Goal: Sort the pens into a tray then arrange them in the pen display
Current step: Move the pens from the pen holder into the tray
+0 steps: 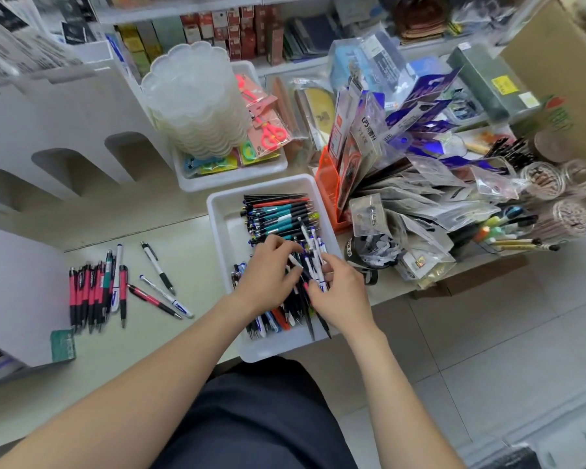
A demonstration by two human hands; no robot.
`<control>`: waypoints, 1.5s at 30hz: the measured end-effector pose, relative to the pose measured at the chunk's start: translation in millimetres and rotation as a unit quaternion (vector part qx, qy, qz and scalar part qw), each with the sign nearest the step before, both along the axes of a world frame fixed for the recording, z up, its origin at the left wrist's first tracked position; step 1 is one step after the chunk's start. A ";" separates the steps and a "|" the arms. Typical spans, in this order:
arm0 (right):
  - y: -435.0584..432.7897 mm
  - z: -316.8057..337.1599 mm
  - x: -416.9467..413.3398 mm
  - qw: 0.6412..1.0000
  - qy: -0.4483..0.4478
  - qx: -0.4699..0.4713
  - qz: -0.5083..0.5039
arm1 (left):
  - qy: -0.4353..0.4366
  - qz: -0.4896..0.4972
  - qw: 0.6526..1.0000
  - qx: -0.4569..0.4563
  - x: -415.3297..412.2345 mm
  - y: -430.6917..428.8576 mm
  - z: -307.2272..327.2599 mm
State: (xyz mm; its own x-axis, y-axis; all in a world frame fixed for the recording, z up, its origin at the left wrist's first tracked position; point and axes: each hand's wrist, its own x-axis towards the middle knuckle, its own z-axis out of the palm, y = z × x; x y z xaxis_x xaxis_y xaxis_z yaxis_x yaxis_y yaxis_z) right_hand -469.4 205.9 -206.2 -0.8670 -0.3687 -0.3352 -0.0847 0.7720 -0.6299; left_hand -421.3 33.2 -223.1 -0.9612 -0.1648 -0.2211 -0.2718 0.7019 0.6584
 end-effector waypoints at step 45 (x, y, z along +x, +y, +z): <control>-11.0 -12.0 -17.6 0.977 0.080 0.196 0.021 | -0.019 -0.109 0.990 -0.083 17.9 5.1 -0.3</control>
State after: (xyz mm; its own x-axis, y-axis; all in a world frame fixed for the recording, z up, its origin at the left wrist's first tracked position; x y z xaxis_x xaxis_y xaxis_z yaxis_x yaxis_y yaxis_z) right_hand -487.1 194.9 -218.2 -0.9064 -0.2762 -0.3196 -0.1951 0.9448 -0.2634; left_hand -403.4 38.3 -223.4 -0.9695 0.0082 -0.2451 -0.1247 0.8442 0.5214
